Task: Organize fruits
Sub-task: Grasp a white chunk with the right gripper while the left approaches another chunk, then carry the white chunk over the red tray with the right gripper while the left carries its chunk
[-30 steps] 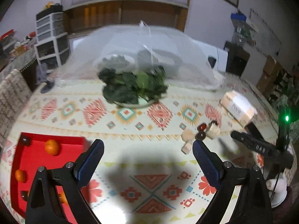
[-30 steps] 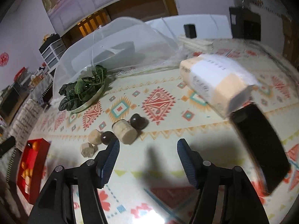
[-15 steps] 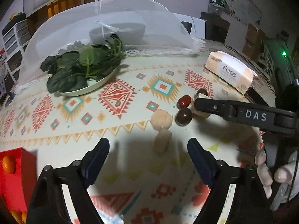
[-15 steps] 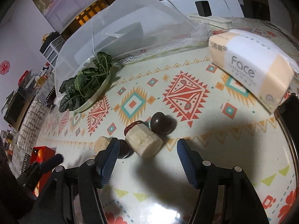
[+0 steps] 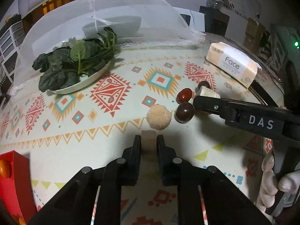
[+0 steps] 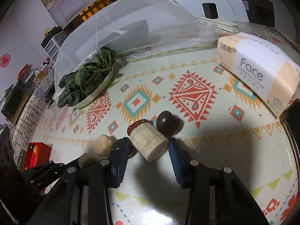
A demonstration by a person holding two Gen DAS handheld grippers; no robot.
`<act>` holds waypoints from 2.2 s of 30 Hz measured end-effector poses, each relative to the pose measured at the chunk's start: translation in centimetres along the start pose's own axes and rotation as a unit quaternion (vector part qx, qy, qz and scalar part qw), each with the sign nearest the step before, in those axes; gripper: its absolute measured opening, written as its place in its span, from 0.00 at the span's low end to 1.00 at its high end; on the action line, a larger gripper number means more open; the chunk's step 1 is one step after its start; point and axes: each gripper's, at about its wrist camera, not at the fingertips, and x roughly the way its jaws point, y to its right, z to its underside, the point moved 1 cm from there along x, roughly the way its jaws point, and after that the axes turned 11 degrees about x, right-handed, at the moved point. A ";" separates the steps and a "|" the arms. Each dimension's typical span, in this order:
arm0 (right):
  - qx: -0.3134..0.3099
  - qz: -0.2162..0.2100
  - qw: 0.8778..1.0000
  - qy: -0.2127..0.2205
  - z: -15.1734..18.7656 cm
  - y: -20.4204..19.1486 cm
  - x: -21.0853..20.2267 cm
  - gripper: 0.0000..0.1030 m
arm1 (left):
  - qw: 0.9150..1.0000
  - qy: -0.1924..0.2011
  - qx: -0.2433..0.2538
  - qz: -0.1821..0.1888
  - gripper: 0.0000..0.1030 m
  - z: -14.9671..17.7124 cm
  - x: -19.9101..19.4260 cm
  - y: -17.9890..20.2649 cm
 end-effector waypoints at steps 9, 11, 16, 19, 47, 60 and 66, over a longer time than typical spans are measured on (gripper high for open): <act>-0.003 -0.014 1.000 0.019 0.4 -1.0 -3.0 0.44 | 0.999 0.021 -0.031 0.002 0.16 1.6 -3.5 -0.9; -0.009 -0.018 1.000 0.023 0.7 -1.8 -4.0 0.44 | 0.999 0.030 -0.042 0.006 0.16 2.2 -4.6 -1.2; -0.027 -0.029 0.999 0.023 2.1 -4.1 -5.2 0.44 | 0.997 0.053 -0.060 0.000 0.16 3.7 -7.6 -2.1; -0.043 -0.038 0.998 0.020 3.3 -6.1 -5.8 0.44 | 0.995 0.067 -0.073 -0.008 0.16 5.0 -9.6 -3.0; -0.172 -0.111 0.978 -0.051 15.8 -23.6 -4.5 0.44 | 0.943 0.135 -0.294 -0.070 0.16 21.4 -22.3 -17.5; -0.203 -0.118 0.970 -0.068 19.1 -26.4 -3.6 0.44 | 0.927 0.140 -0.338 -0.081 0.17 25.3 -23.3 -20.1; -0.213 -0.117 0.967 -0.074 19.6 -27.3 -3.2 0.44 | 0.920 0.145 -0.349 -0.101 0.44 26.0 -24.2 -20.5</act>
